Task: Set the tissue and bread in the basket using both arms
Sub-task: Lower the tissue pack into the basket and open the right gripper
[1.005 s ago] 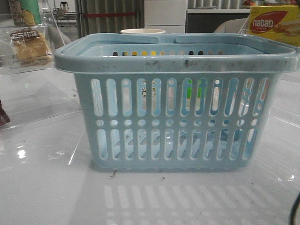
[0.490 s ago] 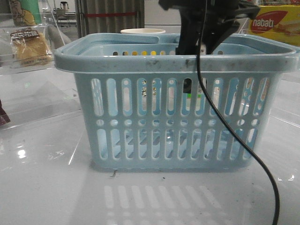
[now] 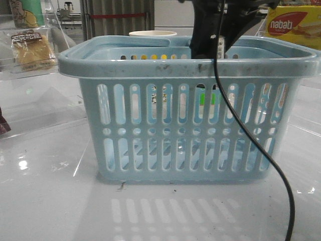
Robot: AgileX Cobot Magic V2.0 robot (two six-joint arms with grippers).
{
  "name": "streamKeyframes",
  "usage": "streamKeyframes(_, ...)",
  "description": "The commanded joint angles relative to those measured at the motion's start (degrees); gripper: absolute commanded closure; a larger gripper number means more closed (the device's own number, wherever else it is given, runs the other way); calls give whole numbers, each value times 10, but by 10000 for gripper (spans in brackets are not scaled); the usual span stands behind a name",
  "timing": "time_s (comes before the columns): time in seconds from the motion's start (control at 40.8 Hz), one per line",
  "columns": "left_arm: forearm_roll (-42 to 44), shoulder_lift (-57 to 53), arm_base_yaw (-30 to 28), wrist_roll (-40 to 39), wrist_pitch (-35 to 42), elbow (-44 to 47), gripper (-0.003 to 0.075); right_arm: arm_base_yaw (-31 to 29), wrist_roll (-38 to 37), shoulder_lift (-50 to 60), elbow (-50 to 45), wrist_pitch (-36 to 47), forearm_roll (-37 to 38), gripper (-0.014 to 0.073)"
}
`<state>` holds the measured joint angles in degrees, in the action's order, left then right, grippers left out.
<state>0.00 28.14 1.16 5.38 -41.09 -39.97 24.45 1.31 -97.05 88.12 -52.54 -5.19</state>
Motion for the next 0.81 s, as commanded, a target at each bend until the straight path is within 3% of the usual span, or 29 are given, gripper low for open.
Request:
streamKeyframes(0.0, 0, 5, 2, -2, 45, -18, 234, 0, 8, 44, 16, 6, 18, 108)
streamKeyframes(0.098, 0, 5, 2, -2, 45, -18, 234, 0, 9, 60, 16, -8, 24, -43)
streamKeyframes(0.368, 0, 5, 2, -2, 45, -18, 234, 0, 9, 170, -24, 6, 42, -8)
streamKeyframes(0.784, 0, 8, 2, -2, 73, -18, 234, 0, 13, 469, -260, 55, 42, -8)
